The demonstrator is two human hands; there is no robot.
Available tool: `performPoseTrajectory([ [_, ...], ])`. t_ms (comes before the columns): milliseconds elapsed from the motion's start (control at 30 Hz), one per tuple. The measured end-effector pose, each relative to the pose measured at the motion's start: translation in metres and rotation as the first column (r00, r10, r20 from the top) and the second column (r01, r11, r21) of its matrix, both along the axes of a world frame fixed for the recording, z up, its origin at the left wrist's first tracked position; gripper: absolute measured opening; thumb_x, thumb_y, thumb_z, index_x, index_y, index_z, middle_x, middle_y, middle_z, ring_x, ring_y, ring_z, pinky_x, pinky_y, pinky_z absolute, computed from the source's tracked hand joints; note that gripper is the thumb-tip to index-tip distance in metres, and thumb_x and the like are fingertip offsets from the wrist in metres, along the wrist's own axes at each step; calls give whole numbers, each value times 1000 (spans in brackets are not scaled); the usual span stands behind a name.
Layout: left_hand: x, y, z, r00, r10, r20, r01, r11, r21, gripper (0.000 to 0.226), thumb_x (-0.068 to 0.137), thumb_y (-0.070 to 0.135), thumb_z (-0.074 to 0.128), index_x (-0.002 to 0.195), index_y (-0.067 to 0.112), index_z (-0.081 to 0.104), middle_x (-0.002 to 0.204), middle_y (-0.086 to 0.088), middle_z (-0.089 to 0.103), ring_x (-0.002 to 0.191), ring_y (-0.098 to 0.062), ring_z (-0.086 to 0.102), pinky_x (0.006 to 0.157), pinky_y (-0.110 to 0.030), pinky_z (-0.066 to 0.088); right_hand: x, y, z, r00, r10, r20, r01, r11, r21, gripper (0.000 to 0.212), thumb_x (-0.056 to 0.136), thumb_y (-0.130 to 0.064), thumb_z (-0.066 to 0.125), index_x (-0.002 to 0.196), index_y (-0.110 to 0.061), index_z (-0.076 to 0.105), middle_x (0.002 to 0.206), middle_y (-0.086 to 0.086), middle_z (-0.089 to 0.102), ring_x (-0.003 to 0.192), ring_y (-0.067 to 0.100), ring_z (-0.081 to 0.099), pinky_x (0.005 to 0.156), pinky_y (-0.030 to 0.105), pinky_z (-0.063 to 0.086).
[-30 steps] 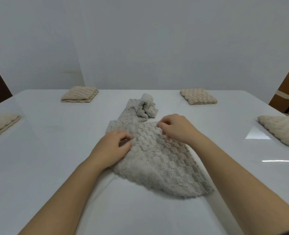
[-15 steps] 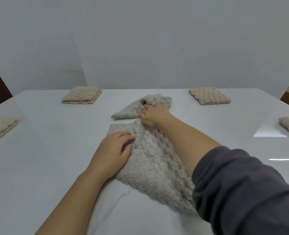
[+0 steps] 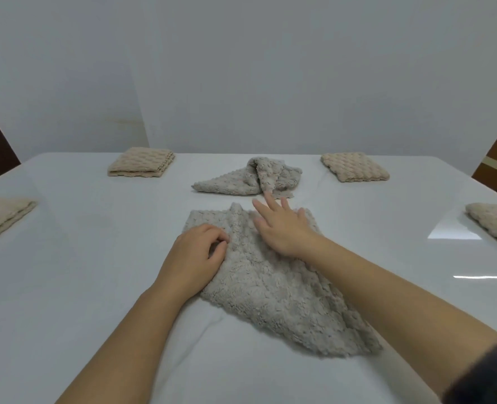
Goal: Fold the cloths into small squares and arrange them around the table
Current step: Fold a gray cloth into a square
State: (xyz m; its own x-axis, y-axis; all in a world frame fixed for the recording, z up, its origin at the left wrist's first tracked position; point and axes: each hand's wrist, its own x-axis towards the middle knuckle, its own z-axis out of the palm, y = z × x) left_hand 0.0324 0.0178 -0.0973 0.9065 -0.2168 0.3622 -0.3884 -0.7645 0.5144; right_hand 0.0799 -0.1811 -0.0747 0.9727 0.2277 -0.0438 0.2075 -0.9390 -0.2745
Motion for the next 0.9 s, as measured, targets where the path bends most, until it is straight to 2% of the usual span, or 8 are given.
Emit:
performPoseTrajectory([
  [100,-6,-6,5,1000,24,19,-24,999,-48,19,90,17,48,88,22,66,89,14,60,86,-9,54,84,-35,44,-40,-15,-12,997,-32,-76,28,998,-54,60,102,-53,15,156,-31,0,164,1,-11,149,31,-13,118,56,-8],
  [300,-27,-24,16,997,16,-77,-34,969,-246,23,95,25,47,85,28,67,62,15,59,56,-4,51,56,-20,40,-47,-22,-21,995,-98,-28,94,987,-128,69,99,-62,14,157,-27,-1,164,4,-11,149,30,-14,118,55,-10],
  [433,-33,-18,32,963,-118,-243,-45,818,-573,38,83,32,38,71,11,68,46,-1,47,44,-12,40,47,-22,33,-30,-40,-19,992,-128,-14,125,983,-131,69,98,-62,14,157,-28,2,164,4,-8,150,30,-11,118,56,-7],
  [500,-34,-10,38,931,-204,-303,-34,777,-628,41,82,31,37,71,4,67,38,-6,38,36,-15,31,42,-23,29,-26,-47,-17,994,-106,-3,105,986,-126,68,98,-62,15,157,-29,4,164,3,-6,150,29,-9,118,56,-6],
  [667,-32,-3,42,981,44,-190,-120,903,-413,30,95,14,47,75,17,69,49,-6,53,45,-14,45,50,-25,40,-32,-54,-11,996,-69,56,71,996,-46,64,100,-58,19,156,-31,7,164,2,-5,150,28,-10,118,57,-8],
  [767,-24,-16,40,985,105,-134,-129,974,-188,20,96,24,50,103,28,68,98,4,71,88,-13,63,83,-35,50,-42,-54,-11,997,-47,59,51,996,-68,64,99,-60,18,156,-34,3,164,-2,-8,150,26,-14,117,57,-10],
  [833,-19,-31,28,982,70,-173,-56,994,89,43,100,39,41,140,26,47,147,0,44,135,-17,40,112,-41,33,-47,-53,-16,998,-45,38,48,994,-103,65,98,-64,16,156,-37,3,164,-5,-9,150,26,-14,116,58,-10],
  [900,-16,-44,13,962,108,-252,-27,953,302,61,100,54,27,155,30,16,163,-2,4,150,-21,2,121,-47,6,-49,-51,-22,998,-63,25,65,990,-121,66,97,-66,14,155,-38,3,164,-6,-9,150,26,-13,116,58,-10],
])
